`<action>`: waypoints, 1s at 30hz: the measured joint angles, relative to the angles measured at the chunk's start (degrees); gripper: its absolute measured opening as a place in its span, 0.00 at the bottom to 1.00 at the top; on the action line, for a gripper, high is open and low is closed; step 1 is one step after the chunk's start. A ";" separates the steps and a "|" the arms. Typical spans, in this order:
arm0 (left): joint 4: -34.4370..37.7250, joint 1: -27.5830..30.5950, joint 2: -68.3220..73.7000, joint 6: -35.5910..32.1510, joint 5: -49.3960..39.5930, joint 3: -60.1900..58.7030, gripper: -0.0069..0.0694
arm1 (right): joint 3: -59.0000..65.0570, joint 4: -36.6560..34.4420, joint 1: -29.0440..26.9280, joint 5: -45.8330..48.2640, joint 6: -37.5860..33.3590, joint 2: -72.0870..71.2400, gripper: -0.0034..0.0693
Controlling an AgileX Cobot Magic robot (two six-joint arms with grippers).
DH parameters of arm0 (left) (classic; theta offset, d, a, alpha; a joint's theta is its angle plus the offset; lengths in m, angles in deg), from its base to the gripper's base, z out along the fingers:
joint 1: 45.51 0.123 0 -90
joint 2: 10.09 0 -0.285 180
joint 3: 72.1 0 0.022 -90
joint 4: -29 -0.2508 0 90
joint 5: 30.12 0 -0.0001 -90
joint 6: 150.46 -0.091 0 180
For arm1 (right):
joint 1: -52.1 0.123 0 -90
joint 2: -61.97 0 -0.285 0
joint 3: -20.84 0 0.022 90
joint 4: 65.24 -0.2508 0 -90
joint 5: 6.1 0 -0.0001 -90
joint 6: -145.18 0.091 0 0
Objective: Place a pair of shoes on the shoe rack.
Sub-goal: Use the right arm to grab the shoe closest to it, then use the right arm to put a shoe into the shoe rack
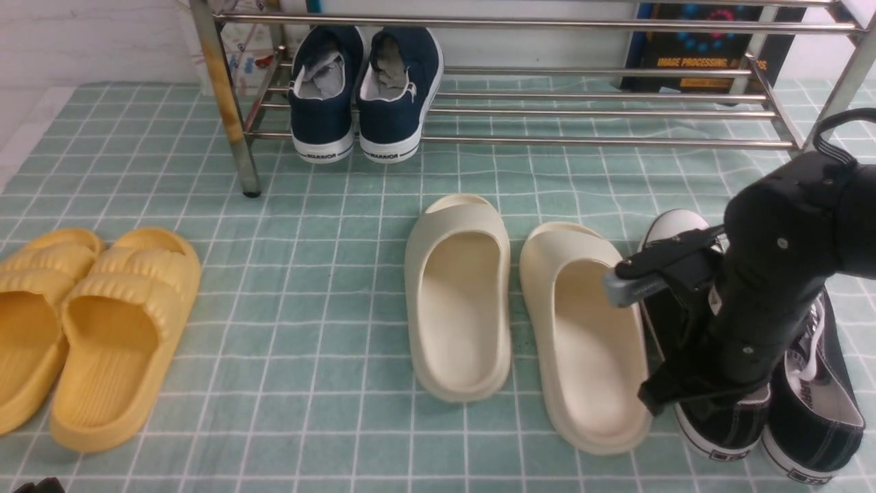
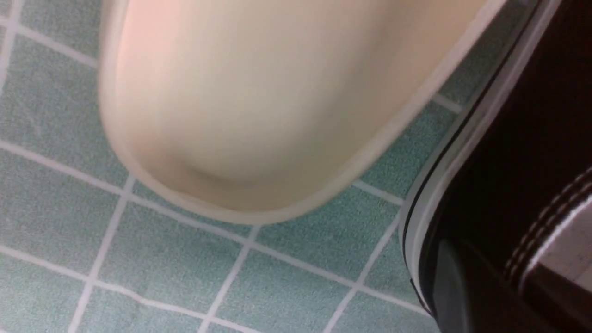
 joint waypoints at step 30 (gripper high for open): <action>0.00 0.00 0.00 0.00 0.00 0.00 0.28 | -41.28 1.50 -10.13 17.48 -16.46 13.13 0.07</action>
